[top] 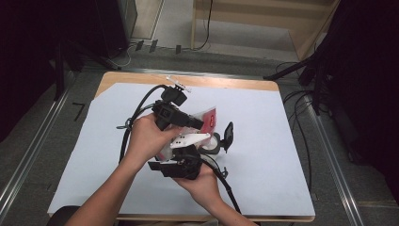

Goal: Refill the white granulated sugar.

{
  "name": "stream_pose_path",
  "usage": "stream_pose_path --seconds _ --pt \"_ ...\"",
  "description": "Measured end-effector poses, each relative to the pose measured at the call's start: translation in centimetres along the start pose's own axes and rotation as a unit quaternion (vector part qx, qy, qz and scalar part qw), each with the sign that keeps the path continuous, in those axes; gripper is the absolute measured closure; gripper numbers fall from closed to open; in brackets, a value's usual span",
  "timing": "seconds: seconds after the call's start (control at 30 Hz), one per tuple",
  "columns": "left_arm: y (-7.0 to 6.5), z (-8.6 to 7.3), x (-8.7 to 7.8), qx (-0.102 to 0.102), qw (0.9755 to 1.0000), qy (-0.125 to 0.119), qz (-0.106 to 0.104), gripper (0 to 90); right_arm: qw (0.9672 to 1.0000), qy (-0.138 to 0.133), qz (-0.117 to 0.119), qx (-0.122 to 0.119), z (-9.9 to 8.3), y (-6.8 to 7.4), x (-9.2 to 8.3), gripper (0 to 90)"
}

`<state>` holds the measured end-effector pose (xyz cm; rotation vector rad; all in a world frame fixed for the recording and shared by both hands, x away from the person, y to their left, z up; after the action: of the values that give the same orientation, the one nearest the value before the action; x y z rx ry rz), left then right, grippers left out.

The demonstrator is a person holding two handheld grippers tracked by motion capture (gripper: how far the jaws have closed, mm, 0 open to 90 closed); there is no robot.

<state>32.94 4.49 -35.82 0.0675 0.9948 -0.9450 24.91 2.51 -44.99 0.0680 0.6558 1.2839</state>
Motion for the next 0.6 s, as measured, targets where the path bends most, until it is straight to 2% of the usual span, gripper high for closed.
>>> stream_pose_path --seconds 0.27,0.6 --pt "-0.31 -0.05 -0.19 0.0 1.0 0.003 0.005 76.7 0.9999 -0.004 0.007 0.007 0.11 0.31 0.01 63.5" --pt "-0.29 -0.14 -0.26 0.003 1.0 0.005 0.005 76.7 0.9999 -0.004 0.01 0.004 0.09 0.45 0.08 63.5"
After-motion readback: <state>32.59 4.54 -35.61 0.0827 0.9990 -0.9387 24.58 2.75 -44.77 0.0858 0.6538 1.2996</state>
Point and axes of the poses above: each handheld gripper's, and its own axes: x roughly forward along the jaws, z roughly out of its top, y roughly to its left, the point moved 5 cm from there along x, roughly forward along the jaws, and after that the axes turned 3 degrees about z, right-handed, at the moved point
